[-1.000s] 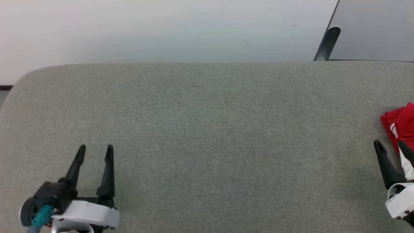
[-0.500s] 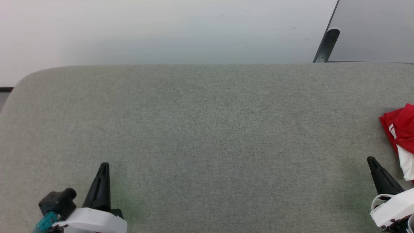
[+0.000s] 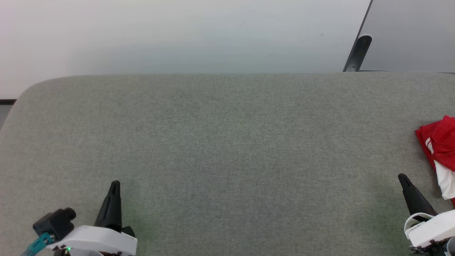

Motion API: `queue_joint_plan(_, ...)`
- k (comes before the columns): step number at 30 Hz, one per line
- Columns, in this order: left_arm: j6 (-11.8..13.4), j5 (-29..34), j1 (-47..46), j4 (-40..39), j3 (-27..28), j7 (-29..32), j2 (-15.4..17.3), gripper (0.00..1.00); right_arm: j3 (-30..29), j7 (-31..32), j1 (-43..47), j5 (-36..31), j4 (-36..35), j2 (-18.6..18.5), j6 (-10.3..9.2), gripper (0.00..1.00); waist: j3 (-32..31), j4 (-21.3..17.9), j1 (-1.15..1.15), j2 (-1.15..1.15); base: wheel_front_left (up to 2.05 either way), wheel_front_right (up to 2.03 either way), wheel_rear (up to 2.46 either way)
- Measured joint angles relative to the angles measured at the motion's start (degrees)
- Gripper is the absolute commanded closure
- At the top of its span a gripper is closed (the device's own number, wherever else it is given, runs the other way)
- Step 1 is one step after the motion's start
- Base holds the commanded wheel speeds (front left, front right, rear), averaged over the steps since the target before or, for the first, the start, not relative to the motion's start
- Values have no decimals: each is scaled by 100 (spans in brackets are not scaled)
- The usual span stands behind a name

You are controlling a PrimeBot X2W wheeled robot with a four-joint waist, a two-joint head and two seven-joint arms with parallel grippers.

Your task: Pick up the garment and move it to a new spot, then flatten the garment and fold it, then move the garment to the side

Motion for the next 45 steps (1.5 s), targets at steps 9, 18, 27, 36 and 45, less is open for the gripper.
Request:
queue_joint_plan(9, -44, -701, -36, 48, 77, 186, -91, 100, -31, -33, -18, 548, 107, 131, 0, 100, -47, -3, 0, 0, 0, 0, 0)
queue_joint_plan(18, -82, -1338, -86, 102, 144, 363, -177, 100, -57, -60, -74, 1103, 199, 263, 0, 100, -95, -7, 0, 0, 0, 0, 0)
queue_joint_plan(27, -102, -1922, -122, 146, 205, 516, -255, 100, -89, -87, -127, 1560, 288, 370, 0, 100, -142, -10, 0, 0, 0, 0, 0)
queue_joint_plan(36, -146, -2455, -169, 189, 268, 666, -322, 100, -110, -111, -134, 1976, 369, 476, 0, 100, -189, -13, 0, 0, 0, 0, 0)
queue_joint_plan(45, -166, -2952, -199, 223, 320, 795, -388, 100, -131, -134, -168, 2365, 447, 572, 0, 100, -237, -16, 0, 0, 0, 0, 0)
